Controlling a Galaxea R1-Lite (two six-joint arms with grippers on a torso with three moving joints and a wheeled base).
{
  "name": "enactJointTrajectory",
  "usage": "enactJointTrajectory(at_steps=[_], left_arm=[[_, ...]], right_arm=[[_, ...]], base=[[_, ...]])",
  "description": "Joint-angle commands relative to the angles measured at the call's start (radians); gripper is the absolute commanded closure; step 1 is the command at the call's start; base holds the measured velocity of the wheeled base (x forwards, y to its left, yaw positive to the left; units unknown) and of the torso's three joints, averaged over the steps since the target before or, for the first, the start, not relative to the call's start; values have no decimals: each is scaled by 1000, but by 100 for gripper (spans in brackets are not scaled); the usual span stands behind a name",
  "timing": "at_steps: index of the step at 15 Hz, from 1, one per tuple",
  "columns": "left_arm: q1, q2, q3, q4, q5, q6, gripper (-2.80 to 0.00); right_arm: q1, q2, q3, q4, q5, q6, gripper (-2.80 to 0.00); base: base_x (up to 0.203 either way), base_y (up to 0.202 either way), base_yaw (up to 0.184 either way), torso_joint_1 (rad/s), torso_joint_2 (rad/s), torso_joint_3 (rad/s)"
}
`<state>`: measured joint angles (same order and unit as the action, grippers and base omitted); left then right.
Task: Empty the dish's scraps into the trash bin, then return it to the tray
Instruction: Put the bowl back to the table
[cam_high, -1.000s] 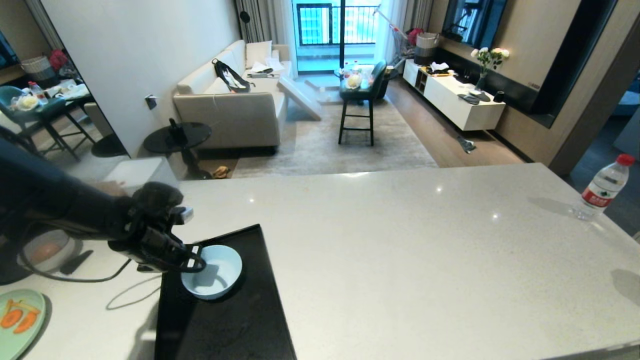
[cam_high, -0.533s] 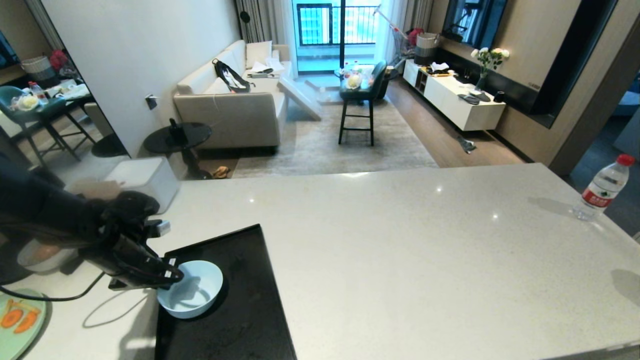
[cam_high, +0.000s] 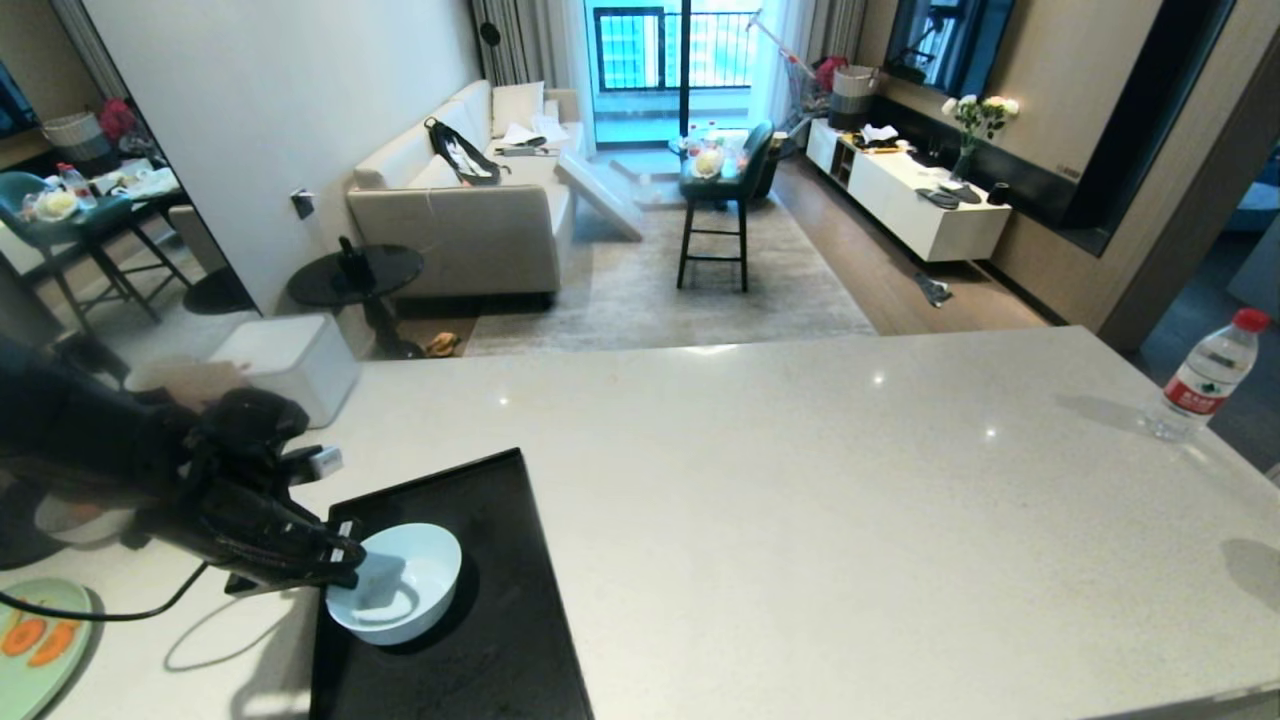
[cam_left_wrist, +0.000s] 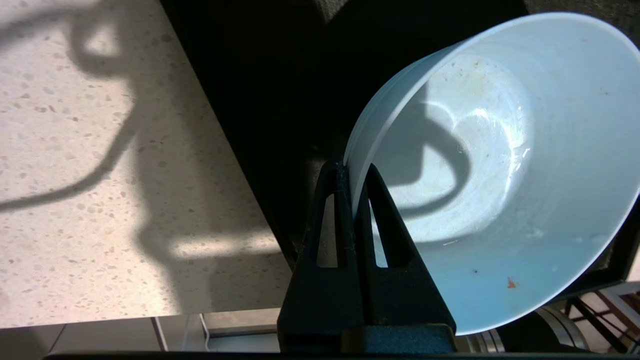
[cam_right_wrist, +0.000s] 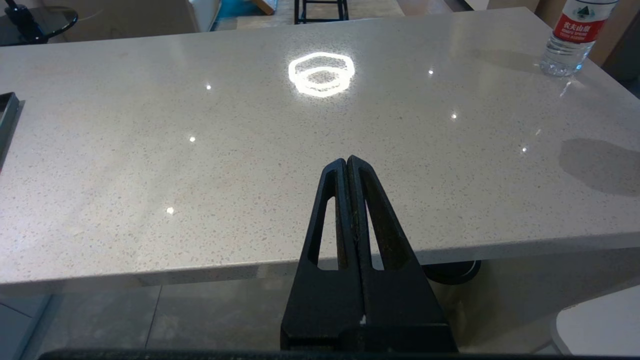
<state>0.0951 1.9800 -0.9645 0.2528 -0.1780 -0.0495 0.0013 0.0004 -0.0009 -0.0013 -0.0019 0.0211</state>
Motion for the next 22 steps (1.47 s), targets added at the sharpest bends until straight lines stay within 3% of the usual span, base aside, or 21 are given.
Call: enactJointTrajectory(at_steps=[1, 7, 14, 15, 22], left_arm=[[0, -9, 12, -4, -13, 0, 0], [-18, 68, 106, -293, -6, -1, 0], [-18, 94, 107, -328, -5, 0, 0], [-18, 93, 109, -328, -5, 0, -280], [-11, 9, 109, -360, -3, 0, -280]], right_arm=[[0, 0, -1, 0, -1, 0, 0], [0, 0, -1, 0, 0, 0, 0], [0, 0, -1, 0, 0, 0, 0], [0, 0, -1, 0, 0, 0, 0], [0, 0, 0, 0, 0, 0, 0]], base=[[0, 0, 0, 0, 0, 0], [0, 0, 0, 0, 0, 0], [0, 0, 0, 0, 0, 0], [0, 0, 0, 0, 0, 0], [0, 0, 0, 0, 0, 0]])
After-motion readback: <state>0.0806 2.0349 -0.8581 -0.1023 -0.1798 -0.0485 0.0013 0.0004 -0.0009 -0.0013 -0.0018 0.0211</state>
